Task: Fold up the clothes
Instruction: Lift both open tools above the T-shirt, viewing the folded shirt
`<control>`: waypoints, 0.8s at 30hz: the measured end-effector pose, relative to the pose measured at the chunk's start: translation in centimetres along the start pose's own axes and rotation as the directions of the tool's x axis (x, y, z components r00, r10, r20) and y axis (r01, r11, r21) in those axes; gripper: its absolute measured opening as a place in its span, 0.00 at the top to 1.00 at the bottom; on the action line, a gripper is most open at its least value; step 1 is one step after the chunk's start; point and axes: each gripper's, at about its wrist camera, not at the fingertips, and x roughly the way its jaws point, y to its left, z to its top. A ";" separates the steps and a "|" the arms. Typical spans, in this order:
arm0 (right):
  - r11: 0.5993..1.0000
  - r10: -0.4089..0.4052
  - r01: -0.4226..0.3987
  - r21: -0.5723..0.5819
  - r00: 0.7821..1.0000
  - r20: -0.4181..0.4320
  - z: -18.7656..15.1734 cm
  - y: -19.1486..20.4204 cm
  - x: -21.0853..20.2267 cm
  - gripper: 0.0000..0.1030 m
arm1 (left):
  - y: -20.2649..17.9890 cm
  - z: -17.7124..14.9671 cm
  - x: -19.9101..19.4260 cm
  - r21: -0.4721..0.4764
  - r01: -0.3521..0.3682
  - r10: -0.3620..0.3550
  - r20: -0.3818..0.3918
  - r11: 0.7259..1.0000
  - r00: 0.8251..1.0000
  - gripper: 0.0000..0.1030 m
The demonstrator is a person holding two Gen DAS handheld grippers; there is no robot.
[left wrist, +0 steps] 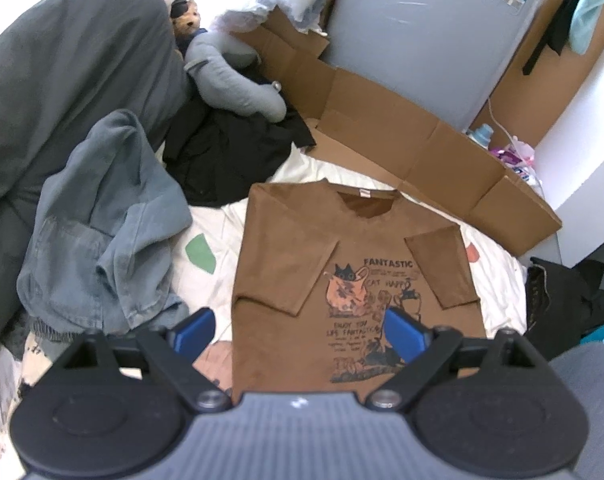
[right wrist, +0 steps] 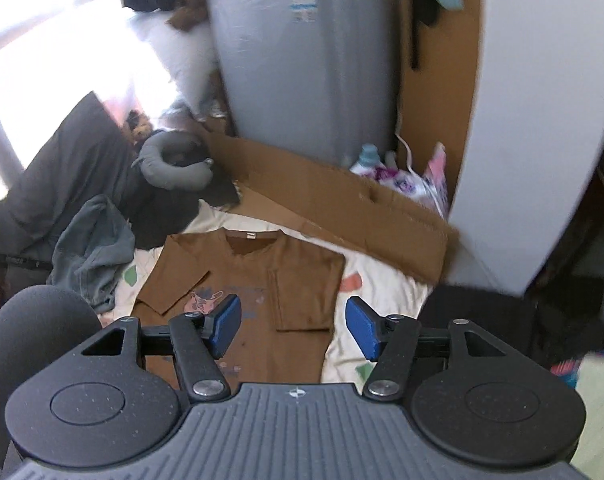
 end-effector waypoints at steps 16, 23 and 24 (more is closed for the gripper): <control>0.955 -0.106 0.085 0.284 0.993 0.059 -13.9 -3.8 2.3 0.36 | 4.5 -6.0 3.5 -0.102 -0.069 0.062 -0.069 0.992 0.996 0.11; 0.945 -0.135 0.118 0.305 0.990 0.035 -18.0 -3.9 4.0 0.36 | 5.1 -8.2 5.8 -0.073 -0.069 0.062 -0.098 0.995 0.993 0.12; 0.946 -0.137 0.123 0.300 0.990 0.027 -18.5 -3.8 4.4 0.36 | 5.0 -8.4 6.1 -0.061 -0.062 0.056 -0.102 0.996 0.993 0.14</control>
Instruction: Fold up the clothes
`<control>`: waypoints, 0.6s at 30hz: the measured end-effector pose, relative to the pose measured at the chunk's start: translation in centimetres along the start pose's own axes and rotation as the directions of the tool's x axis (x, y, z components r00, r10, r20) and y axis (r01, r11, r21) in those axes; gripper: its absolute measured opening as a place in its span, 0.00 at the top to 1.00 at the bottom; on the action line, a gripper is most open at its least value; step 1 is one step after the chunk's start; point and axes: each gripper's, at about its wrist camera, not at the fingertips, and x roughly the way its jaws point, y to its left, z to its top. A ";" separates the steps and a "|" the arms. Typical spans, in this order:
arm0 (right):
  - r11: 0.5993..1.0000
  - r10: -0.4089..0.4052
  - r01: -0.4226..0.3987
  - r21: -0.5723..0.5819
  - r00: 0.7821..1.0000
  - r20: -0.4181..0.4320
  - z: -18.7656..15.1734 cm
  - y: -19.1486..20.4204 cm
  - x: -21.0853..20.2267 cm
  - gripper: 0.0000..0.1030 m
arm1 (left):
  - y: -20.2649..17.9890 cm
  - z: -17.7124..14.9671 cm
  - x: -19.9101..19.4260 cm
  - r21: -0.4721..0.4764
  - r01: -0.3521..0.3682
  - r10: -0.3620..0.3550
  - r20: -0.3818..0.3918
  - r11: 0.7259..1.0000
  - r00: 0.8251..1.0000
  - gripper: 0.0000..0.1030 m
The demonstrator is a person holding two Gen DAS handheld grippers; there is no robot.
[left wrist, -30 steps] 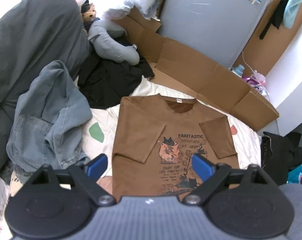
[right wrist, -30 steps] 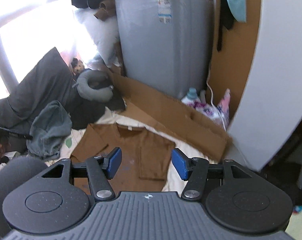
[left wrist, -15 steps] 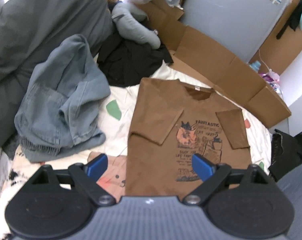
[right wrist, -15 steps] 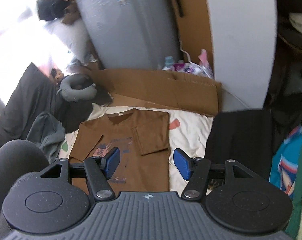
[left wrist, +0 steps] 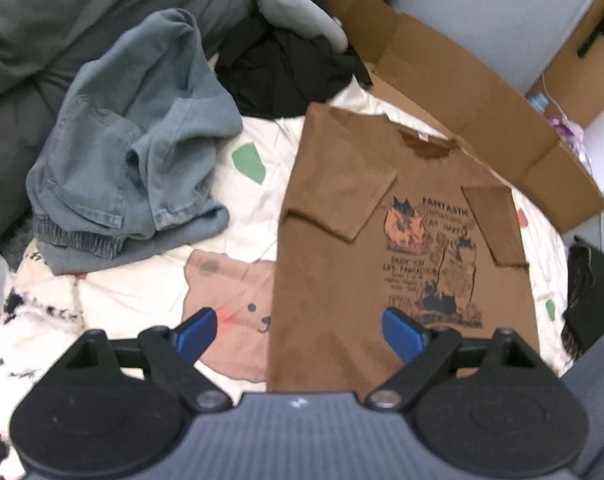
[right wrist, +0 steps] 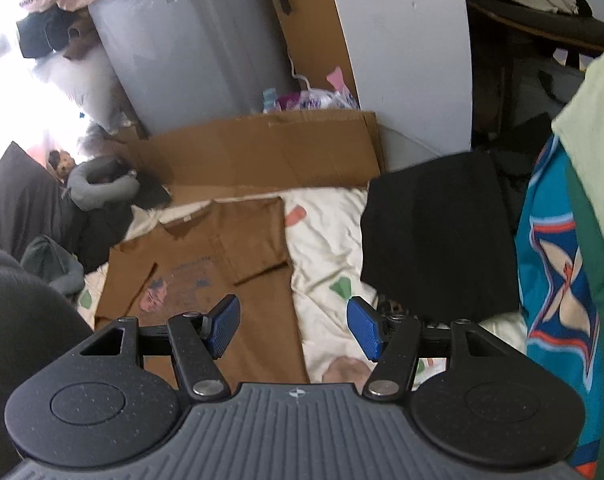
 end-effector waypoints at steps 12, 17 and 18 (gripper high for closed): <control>1.000 -0.005 0.001 -0.026 0.990 -0.138 -6.8 -2.2 4.9 0.36 | 0.5 -3.2 4.2 0.012 0.004 -0.003 -0.065 1.000 0.998 0.21; 0.998 0.057 -0.060 -0.009 0.980 -0.191 -9.8 -2.4 8.2 0.37 | 0.9 -5.6 7.8 0.008 0.034 -0.033 -0.123 0.999 0.992 0.29; 0.998 0.066 -0.069 -0.007 0.976 -0.209 -10.4 -2.4 9.0 0.38 | 0.8 -6.1 8.6 0.018 0.034 -0.031 -0.148 0.999 0.989 0.31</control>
